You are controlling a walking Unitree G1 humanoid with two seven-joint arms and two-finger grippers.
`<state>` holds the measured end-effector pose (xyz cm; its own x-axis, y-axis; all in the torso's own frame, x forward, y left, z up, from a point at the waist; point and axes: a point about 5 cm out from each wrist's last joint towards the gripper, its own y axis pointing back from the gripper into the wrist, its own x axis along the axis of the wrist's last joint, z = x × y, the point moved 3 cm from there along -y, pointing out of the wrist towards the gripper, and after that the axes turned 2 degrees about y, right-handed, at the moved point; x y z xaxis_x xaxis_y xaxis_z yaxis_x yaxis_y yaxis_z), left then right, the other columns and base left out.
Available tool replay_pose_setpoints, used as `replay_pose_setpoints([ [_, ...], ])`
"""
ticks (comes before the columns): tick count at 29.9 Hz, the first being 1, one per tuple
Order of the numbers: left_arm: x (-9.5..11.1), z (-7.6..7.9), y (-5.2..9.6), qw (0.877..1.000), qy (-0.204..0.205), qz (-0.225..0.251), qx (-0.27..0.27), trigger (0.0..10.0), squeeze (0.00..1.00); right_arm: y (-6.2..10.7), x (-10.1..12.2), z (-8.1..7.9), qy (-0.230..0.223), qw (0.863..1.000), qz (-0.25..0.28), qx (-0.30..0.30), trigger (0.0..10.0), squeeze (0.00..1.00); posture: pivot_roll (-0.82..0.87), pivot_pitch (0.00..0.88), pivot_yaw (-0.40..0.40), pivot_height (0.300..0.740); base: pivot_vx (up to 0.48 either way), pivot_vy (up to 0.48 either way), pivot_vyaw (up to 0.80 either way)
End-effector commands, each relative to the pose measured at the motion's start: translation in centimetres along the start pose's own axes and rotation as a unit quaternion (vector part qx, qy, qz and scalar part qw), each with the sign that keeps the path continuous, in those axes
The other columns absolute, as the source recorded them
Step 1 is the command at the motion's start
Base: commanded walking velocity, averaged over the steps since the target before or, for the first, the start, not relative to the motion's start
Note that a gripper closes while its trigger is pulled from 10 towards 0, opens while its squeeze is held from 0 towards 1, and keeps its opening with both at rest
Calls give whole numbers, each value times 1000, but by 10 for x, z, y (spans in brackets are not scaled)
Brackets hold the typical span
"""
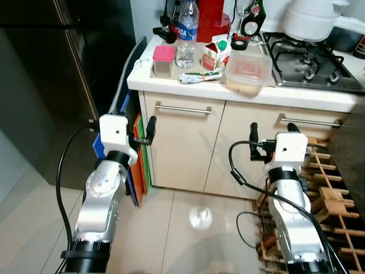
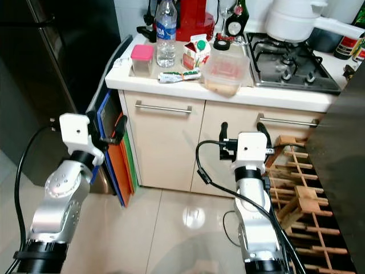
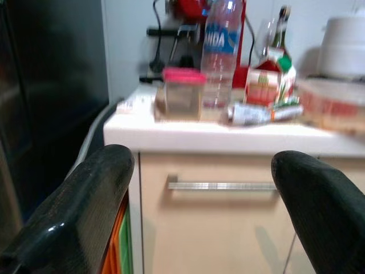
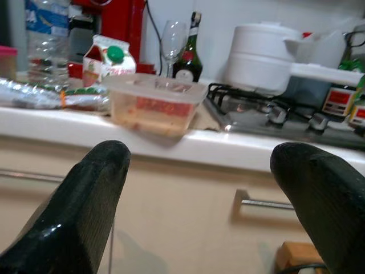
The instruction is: Restocking fridge
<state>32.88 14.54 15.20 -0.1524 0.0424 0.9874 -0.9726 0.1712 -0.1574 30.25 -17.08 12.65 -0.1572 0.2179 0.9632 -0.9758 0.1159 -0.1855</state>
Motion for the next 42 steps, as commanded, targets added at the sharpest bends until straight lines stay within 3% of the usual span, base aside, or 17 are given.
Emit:
replay_pose_setpoints([
  [1, 21, 10, -6, 999, -16, 44, -21, 10000, 0, -5, 2, 4, 7, 1000, 0, -16, 10000, 0, -90, 0, -8, 740, 480, 0, 0],
  [12, 36, 16, -9, 996, -25, 76, -34, 10000, 0, -12, 13, -1, 10, 999, 25, -17, 10000, 0, -88, 0, -1, 740, 480, 0, 0],
  [17, 41, 16, -10, 996, -21, 84, -30, 10000, 0, -16, 36, -2, 14, 997, 68, -15, 10000, 0, -84, 0, -13, 740, 480, 0, 0],
  [23, 50, 20, -10, 994, -26, 103, -33, 10000, 0, -8, 45, -5, 5, 997, 78, -9, 10000, 0, -90, 0, -19, 740, 465, 0, 0],
  [29, 56, 19, -15, 995, -20, 99, -21, 10000, 0, 6, 68, 15, 32, 993, 112, -36, 10000, 0, -113, 0, -24, 740, 0, 0, 0],
  [34, 58, 18, -22, 996, -10, 84, -8, 10000, 0, 8, 74, 28, 39, 992, 107, -45, 10000, 0, -127, 0, -20, 740, 0, 0, 0],
  [35, 56, 17, -25, 997, -6, 76, -3, 10000, 0, 3, 71, 33, 22, 994, 89, -51, 10000, 0, -130, 0, -19, 740, 0, 0, 0],
  [38, 48, 11, -32, 998, -13, 52, 21, 10000, 0, -7, 67, 43, -6, 996, 63, -56, 10000, 0, -133, 0, -17, 740, 0, 0, 0],
  [42, 40, 2, -40, 996, -57, 24, 61, 10000, 0, -8, 66, 39, 10, 997, 66, -36, 10000, 0, -121, 0, -22, 740, 0, 0, 0],
])
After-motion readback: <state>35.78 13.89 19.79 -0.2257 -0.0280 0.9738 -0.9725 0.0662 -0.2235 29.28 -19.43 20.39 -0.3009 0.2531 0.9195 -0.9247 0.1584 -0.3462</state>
